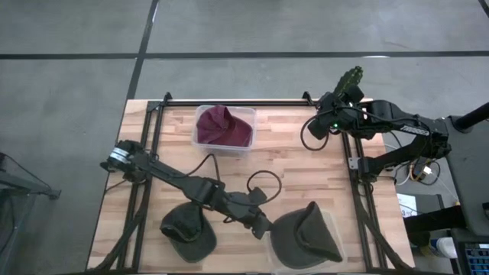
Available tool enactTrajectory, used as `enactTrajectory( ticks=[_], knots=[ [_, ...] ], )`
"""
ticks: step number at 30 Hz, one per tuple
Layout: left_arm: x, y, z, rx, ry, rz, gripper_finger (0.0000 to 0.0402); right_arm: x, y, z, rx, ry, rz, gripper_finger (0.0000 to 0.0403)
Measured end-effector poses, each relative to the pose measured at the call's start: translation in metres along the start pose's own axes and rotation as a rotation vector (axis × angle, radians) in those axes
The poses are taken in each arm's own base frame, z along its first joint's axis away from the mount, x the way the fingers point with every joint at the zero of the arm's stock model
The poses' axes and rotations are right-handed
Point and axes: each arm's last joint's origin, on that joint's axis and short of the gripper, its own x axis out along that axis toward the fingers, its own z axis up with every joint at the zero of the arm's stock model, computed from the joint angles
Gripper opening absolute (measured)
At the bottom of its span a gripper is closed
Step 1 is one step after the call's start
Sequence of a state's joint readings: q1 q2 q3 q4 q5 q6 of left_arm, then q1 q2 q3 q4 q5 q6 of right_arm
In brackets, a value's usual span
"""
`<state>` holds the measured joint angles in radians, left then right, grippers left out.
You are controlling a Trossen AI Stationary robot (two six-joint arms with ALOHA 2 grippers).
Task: Pick and place caps into container
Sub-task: Put the top black cap into the bottom transparent container, then put the black cap into the bottom transparent container
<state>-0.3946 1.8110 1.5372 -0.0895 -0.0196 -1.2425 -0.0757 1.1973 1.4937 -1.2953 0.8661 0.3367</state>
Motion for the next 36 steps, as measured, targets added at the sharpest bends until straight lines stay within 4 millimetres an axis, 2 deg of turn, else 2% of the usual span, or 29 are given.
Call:
enactTrajectory(
  ticks=[7,11,17,21,29,33,36],
  knots=[
    [0.0,0.0,0.0,0.025,0.005,-0.001,0.0013,0.0,0.0,0.0,0.0,0.0,0.0,0.0215],
    [0.0,0.0,-0.001,-0.016,0.036,-0.011,0.0043,0.0,0.0,0.0,0.0,0.0,0.0,0.0214],
    [0.011,0.005,-0.006,-0.067,0.103,-0.037,0.0096,0.0,0.0,0.0,0.002,0.0,0.0,0.0215],
    [0.014,0.009,-0.007,-0.083,0.116,-0.02,0.0115,0.0,0.0,0.0,0.002,0.002,0.0,0.0215],
    [-0.007,-0.003,0.007,0.045,0.086,-0.041,0.0118,0.0,0.001,-0.001,0.038,0.015,0.03,0.0214],
    [-0.026,0.001,0.005,0.128,0.161,0.085,0.0118,0.001,0.002,-0.001,0.045,0.024,0.05,0.0215],
    [-0.046,0.005,0.003,0.257,0.233,0.186,0.0119,0.001,0.002,-0.001,0.045,0.024,0.05,0.0214]
  ],
)
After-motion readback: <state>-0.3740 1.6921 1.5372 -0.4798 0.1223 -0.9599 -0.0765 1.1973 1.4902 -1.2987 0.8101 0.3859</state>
